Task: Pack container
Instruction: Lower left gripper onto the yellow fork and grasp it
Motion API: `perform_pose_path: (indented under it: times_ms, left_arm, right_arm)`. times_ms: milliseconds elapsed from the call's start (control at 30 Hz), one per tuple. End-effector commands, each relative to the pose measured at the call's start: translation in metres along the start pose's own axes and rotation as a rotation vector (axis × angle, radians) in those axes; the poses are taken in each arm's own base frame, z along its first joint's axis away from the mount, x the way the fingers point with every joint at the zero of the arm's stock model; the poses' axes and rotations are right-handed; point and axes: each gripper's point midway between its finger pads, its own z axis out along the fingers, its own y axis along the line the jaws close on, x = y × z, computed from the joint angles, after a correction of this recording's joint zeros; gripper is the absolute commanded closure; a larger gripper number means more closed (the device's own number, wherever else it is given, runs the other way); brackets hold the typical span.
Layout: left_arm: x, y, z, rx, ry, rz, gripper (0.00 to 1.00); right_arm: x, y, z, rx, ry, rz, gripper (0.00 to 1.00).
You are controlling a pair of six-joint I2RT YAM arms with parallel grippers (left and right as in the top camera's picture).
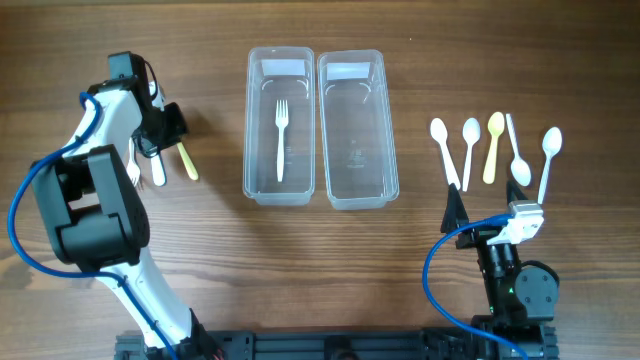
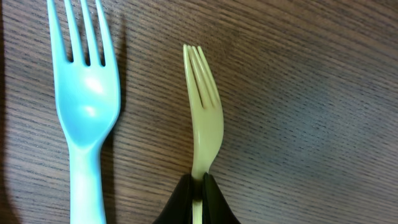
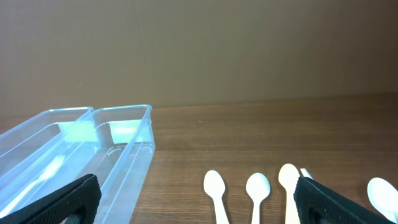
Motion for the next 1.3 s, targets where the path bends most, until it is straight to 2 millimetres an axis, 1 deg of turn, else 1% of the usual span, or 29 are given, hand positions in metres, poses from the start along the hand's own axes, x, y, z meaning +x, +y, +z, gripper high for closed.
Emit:
perform_pose_path:
  times_ms: [0,67,100,167,233,267,333,400,433,500,533,567,600,700,767,800,867,933,1033,1100,1267]
  left_arm:
    - [0.021,0.005,0.017,-0.017,0.089,-0.010,0.96]
    - [0.012,0.002,0.003,-0.012,0.062,-0.007,0.96]
    - [0.004,-0.001,-0.009,-0.006,0.037,-0.007,0.96]
    - [-0.016,-0.010,-0.041,0.010,-0.034,0.002,0.96]
    - [-0.035,-0.020,-0.080,0.030,-0.120,0.017,0.96]
    - [-0.040,-0.025,-0.094,0.037,-0.151,0.025,0.96]
    - [-0.050,-0.040,-0.132,0.061,-0.233,0.052,0.96]
    - [-0.053,-0.049,-0.157,0.076,-0.295,0.070,0.96]
    - [-0.053,-0.051,-0.164,0.076,-0.310,0.075,0.95]
    - [-0.047,-0.046,-0.160,0.038,-0.287,0.073,0.64]
    - [-0.044,-0.043,-0.152,0.024,-0.259,0.071,0.58]
    - [-0.041,-0.042,-0.145,0.018,-0.232,0.069,0.55]
    - [-0.037,-0.040,-0.135,0.010,-0.200,0.068,0.54]
    - [-0.021,-0.032,-0.089,-0.019,-0.082,0.062,0.54]
    - [-0.013,-0.027,-0.062,-0.032,-0.027,0.061,0.52]
    - [-0.010,-0.025,-0.045,-0.039,-0.001,0.059,0.51]
    - [-0.008,-0.023,-0.029,-0.044,0.022,0.058,0.50]
    - [-0.007,-0.022,-0.021,-0.048,0.033,0.058,0.50]
    - [-0.008,-0.015,-0.011,-0.087,0.038,0.061,0.51]
    - [-0.010,-0.009,-0.008,-0.122,0.032,0.062,0.51]
    - [-0.010,-0.005,-0.003,-0.126,0.025,0.057,0.53]
  right_arm:
    - [-0.002,0.003,0.000,-0.015,-0.011,0.012,0.00]
    - [-0.002,0.003,0.000,-0.015,-0.011,0.012,0.00]
    - [-0.002,0.003,0.000,-0.015,-0.011,0.012,0.00]
    - [-0.002,0.003,0.000,-0.015,-0.011,0.013,0.00]
    - [-0.002,0.003,0.000,-0.015,-0.011,0.012,0.00]
    - [-0.002,0.003,0.000,-0.015,-0.011,0.012,0.00]
    - [-0.002,0.003,0.000,-0.015,-0.011,0.012,0.00]
    - [-0.002,0.003,0.000,-0.015,-0.011,0.013,0.00]
    - [-0.002,0.003,0.000,-0.015,-0.011,0.012,0.00]
    - [-0.002,0.003,0.000,-0.015,-0.011,0.012,0.00]
    - [-0.002,0.003,0.000,-0.015,-0.011,0.012,0.00]
    - [-0.002,0.003,0.000,-0.015,-0.011,0.012,0.00]
    - [-0.002,0.003,0.000,-0.015,-0.011,0.012,0.00]
    - [-0.002,0.003,0.000,-0.015,-0.011,0.012,0.00]
    - [-0.002,0.003,0.000,-0.015,-0.011,0.012,0.00]
    - [-0.002,0.003,0.000,-0.015,-0.011,0.012,0.00]
    - [-0.002,0.003,0.000,-0.015,-0.011,0.012,0.00]
    - [-0.002,0.003,0.000,-0.015,-0.011,0.012,0.00]
    - [-0.002,0.003,0.000,-0.015,-0.011,0.012,0.00]
    - [-0.002,0.003,0.000,-0.015,-0.011,0.012,0.00]
    - [-0.002,0.003,0.000,-0.015,-0.011,0.012,0.00]
